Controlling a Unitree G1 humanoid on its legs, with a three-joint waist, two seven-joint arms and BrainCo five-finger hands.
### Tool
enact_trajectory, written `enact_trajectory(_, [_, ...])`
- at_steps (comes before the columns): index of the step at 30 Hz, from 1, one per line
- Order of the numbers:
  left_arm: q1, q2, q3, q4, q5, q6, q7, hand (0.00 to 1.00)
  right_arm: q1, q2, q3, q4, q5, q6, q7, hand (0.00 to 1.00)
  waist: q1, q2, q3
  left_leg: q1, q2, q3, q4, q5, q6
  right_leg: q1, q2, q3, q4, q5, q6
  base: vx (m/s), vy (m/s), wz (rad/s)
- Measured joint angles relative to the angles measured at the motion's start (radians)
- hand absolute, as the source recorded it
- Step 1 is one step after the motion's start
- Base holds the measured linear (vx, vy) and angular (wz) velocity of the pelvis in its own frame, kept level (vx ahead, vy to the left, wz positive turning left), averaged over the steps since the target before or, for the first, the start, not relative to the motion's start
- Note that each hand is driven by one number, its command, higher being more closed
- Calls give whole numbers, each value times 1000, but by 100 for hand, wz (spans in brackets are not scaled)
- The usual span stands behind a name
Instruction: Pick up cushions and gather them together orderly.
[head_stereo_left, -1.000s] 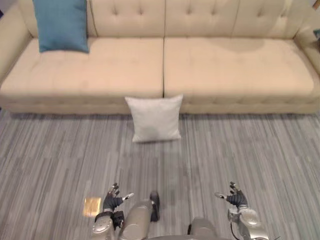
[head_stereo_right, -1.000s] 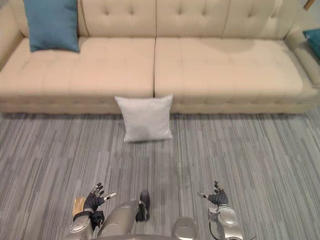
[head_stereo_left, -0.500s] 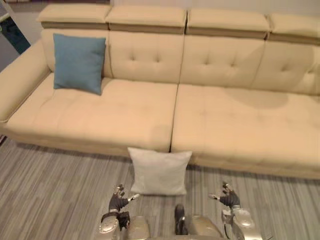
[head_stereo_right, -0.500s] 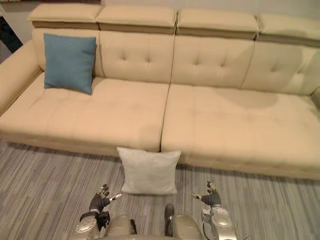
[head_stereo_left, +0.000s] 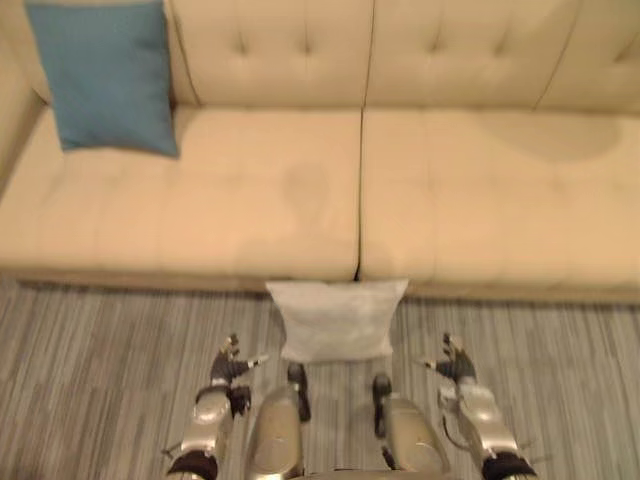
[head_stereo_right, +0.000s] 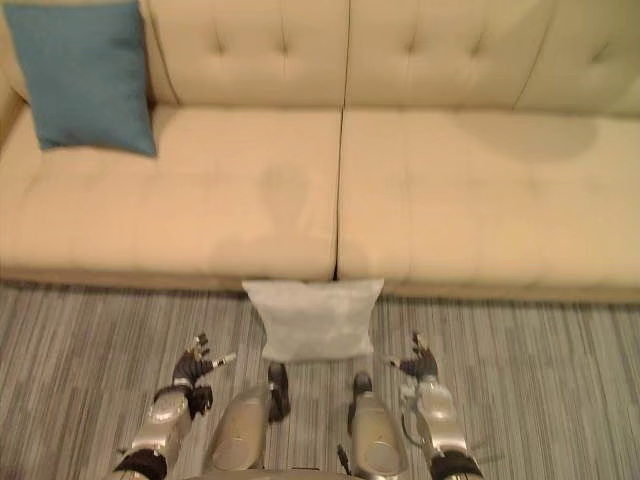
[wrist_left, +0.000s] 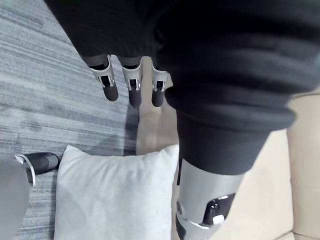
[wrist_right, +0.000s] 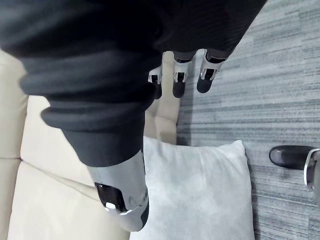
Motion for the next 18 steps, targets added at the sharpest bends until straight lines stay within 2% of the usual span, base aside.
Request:
enact_trajectory(3, [-91,4,3,-40,-73,-20,15,0,-81,-1,24,-28,26,-2,-18,0,17,-4,53,-133,34,12,125,-60,6,-146,12,18,117,-31,4,-164,48,-33])
enact_trajectory(5, [-157,6,20,-68,-113,-37,25,0,-144,-2,27,-27,43,-2,-33,0,17,-3,69,-246,51,12,203,-83,14,-259,14,18,191,-48,7,-165,39,-14])
enact_trajectory(7, [-244,6,82,-75,-145,-54,40,0,-233,-6,33,-23,72,-3,-60,0,16,-5,82,-381,69,8,276,-91,27,-393,19,18,261,-53,6,-124,22,-11])
enact_trajectory(9, [-370,14,170,-76,-174,-62,56,0,-364,-30,27,-7,96,-3,-77,0,16,-7,128,-534,81,-9,364,-93,41,-542,24,16,350,-64,10,-107,-1,-3])
enact_trajectory(11, [-460,27,208,-75,-193,-64,69,0,-477,-50,-1,10,114,-3,-97,0,16,-5,158,-649,86,-23,423,-96,47,-654,24,14,415,-73,13,-96,-1,1])
enact_trajectory(14, [-565,38,216,-77,-212,-63,76,0,-640,-85,-40,18,150,-3,-114,0,19,-12,169,-831,97,-37,516,-100,55,-833,25,14,516,-83,20,-64,-5,-1])
enact_trajectory(18, [-641,35,165,-114,-220,-63,95,0,-770,-104,-60,19,196,-8,-145,0,19,-11,169,-955,95,-53,593,-104,61,-950,12,8,606,-102,25,-77,-8,11])
